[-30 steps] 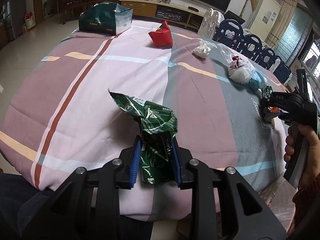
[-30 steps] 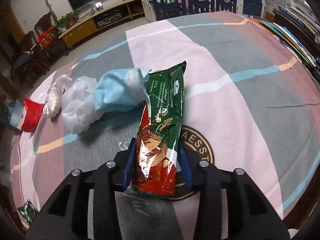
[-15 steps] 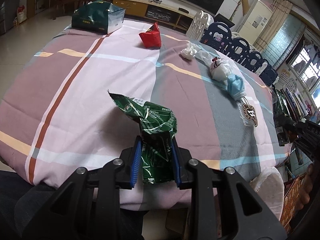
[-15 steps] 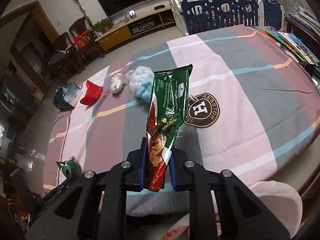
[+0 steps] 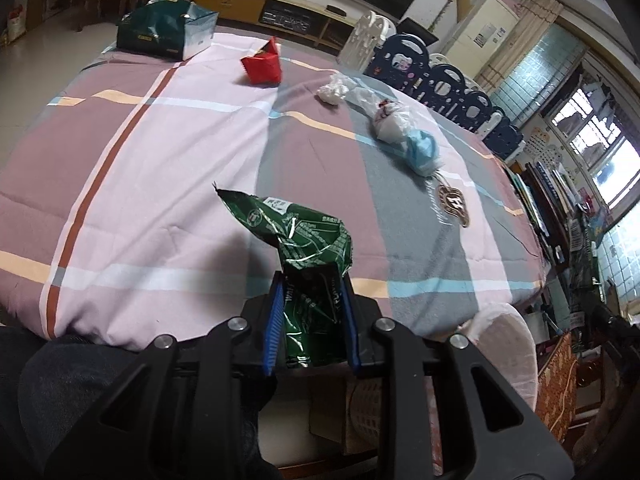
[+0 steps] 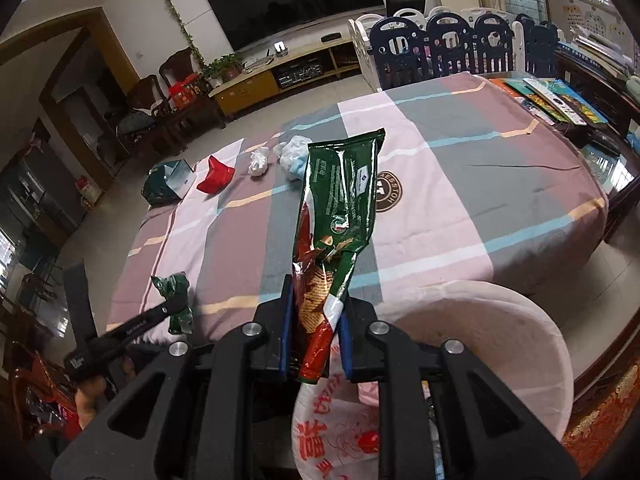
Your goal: Collect trash
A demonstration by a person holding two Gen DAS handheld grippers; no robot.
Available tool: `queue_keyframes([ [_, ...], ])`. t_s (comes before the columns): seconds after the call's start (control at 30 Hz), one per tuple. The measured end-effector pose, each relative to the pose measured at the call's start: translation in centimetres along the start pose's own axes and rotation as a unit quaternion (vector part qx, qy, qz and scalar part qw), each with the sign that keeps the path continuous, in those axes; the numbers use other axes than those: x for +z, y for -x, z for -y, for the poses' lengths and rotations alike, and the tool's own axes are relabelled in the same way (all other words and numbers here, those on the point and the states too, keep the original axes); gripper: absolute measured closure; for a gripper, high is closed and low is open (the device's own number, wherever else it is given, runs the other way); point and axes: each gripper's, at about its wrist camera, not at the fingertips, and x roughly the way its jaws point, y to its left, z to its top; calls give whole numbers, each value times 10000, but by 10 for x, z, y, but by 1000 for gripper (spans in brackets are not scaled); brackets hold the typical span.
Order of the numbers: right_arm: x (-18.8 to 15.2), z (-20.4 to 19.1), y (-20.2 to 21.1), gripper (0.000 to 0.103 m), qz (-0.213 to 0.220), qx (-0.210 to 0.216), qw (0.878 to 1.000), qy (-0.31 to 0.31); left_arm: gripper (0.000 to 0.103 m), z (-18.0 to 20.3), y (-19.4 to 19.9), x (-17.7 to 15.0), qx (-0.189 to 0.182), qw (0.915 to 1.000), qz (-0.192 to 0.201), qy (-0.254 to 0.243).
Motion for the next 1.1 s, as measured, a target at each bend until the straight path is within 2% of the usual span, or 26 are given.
queue_keyframes([
  [0.1, -21, 14, 10, 83, -176, -113, 9998, 32, 76, 30, 12, -11, -398, 9982, -61, -446],
  [0.2, -45, 38, 10, 81, -523, -240, 9981, -229, 76, 65, 21, -22, -1046, 9909, -259, -806],
  [0.3, -66, 60, 2, 53, -1066, -627, 9912, -465, 76, 101, 23, -32, -1680, 9779, -559, -1110],
  [0.4, -75, 88, 21, 30, -744, -810, 9902, -857, 76, 133, 18, -46, -2078, 9637, -888, -1421],
  [0.5, -70, 113, 44, 27, -374, -876, 9857, -1392, 74, 158, 7, -61, -2361, 9490, -1229, -1690],
  [0.53, -67, 120, 52, 27, -230, -899, 9837, -1539, 72, 167, 1, -67, -2530, 9403, -1392, -1799],
  [0.57, -64, 127, 59, 27, -109, -929, 9821, -1633, 66, 175, -4, -75, -2648, 9322, -1568, -1903],
  [0.6, -62, 132, 65, 25, 8, -966, 9805, -1712, 45, 181, -9, -81, -2656, 9283, -1690, -1980],
  [0.67, -61, 136, 71, 24, 155, -1020, 9785, -1787, 23, 186, -14, -90, -2542, 9276, -1792, -2070],
  [0.73, -60, 138, 71, 23, 232, -1090, 9766, -1840, 21, 183, -16, -90, -2350, 9328, -1738, -2108],
  [0.77, -60, 138, 67, 23, 219, -1104, 9761, -1858, 19, 179, -16, -87, -2200, 9389, -1668, -2058],
  [0.83, -59, 139, 58, 23, 135, -1075, 9760, -1890, 17, 159, -11, -74, -1752, 9570, -1419, -1824],
  [0.9, -56, 137, 50, 23, 50, -993, 9770, -1885, 18, 138, -3, -57, -1161, 9747, -1085, -1570],
  [0.93, -54, 132, 45, 23, 11, -942, 9782, -1853, 17, 123, 2, -45, -742, 9835, -846, -1416],
  [0.97, -51, 126, 39, 23, -27, -885, 9797, -1797, 17, 114, 7, -36, -415, 9882, -672, -1310],
  [1.03, -41, 110, 23, 23, -89, -738, 9835, -1648, 17, 89, 18, -18, 269, 9936, -268, -1065],
  [1.1, -26, 89, 5, 23, -116, -533, 9878, -1457, 17, 63, 27, -4, 996, 9919, 125, -781],
])
